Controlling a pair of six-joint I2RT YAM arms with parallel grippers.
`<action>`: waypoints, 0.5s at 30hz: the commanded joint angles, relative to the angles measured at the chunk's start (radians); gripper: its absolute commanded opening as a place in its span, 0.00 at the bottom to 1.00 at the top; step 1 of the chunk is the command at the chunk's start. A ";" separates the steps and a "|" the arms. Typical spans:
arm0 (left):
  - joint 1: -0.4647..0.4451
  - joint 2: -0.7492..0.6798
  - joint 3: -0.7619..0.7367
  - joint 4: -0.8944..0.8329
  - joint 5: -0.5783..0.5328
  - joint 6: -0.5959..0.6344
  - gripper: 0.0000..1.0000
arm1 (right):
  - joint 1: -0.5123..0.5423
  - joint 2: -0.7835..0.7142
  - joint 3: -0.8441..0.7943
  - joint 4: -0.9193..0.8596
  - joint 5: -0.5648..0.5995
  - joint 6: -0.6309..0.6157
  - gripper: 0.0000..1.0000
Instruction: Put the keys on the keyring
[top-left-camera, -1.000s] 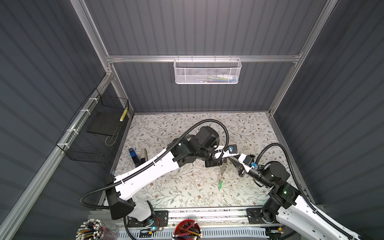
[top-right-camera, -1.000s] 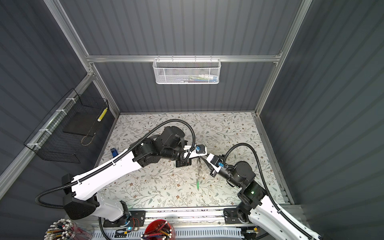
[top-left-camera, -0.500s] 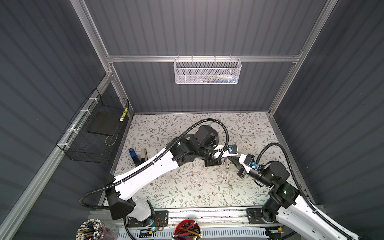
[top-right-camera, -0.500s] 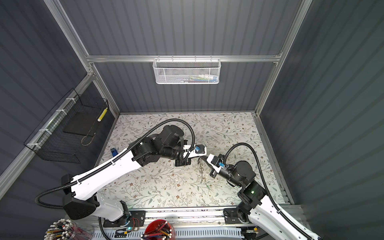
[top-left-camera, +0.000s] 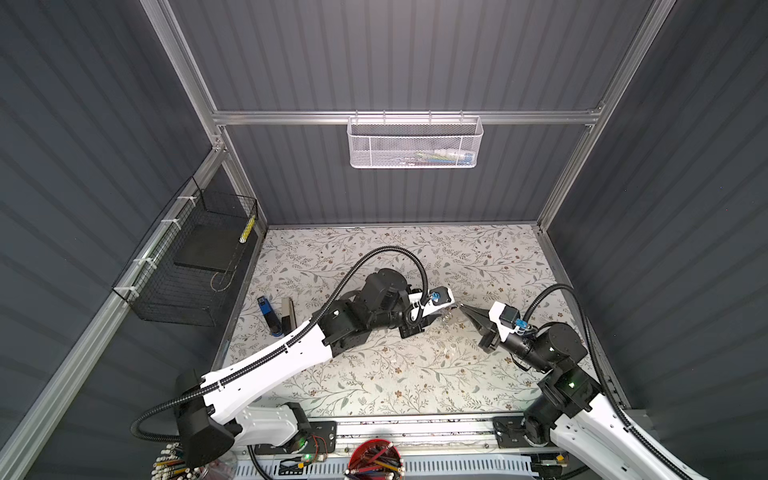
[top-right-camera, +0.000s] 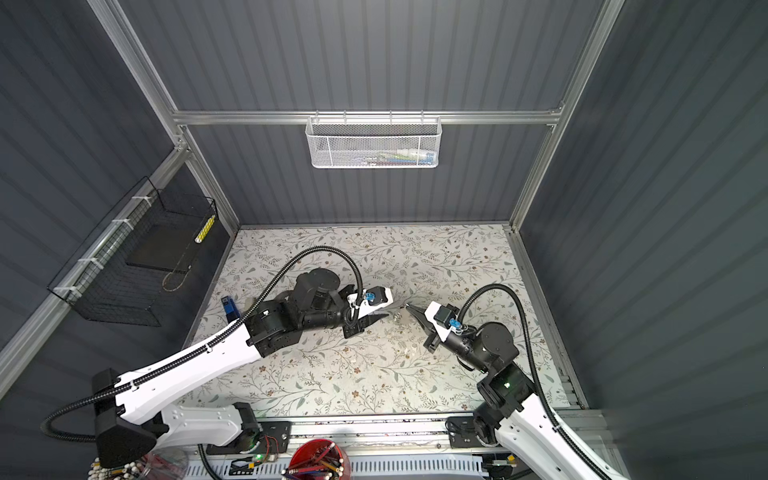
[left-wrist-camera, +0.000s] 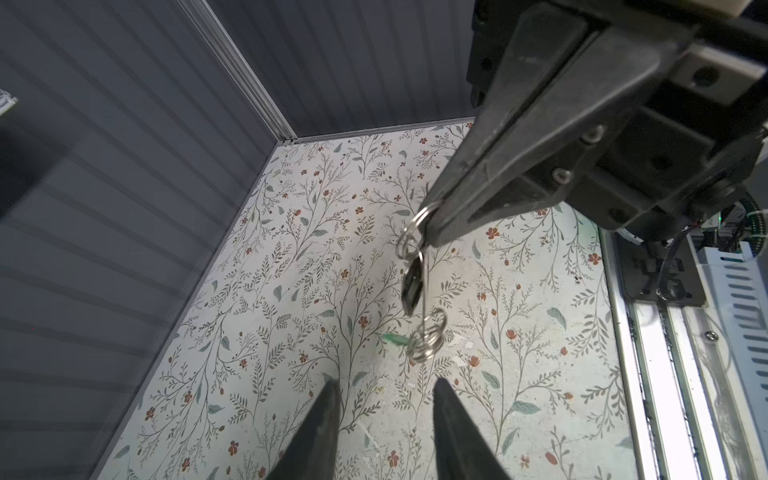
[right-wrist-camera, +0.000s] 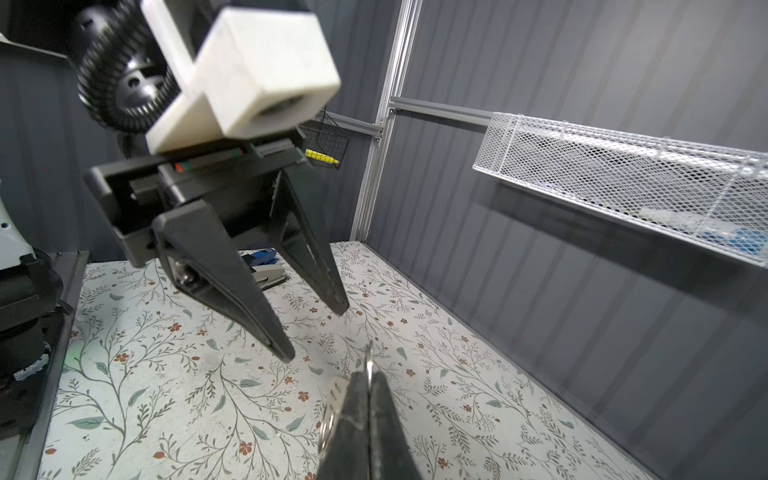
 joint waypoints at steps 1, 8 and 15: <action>0.005 -0.029 -0.042 0.112 -0.014 -0.057 0.39 | -0.009 0.000 -0.006 0.090 -0.071 0.043 0.00; 0.007 -0.020 -0.068 0.126 0.035 -0.082 0.41 | -0.012 0.041 -0.003 0.138 -0.096 0.074 0.00; 0.007 0.023 -0.071 0.139 0.157 -0.125 0.46 | -0.012 0.060 0.000 0.163 -0.080 0.090 0.00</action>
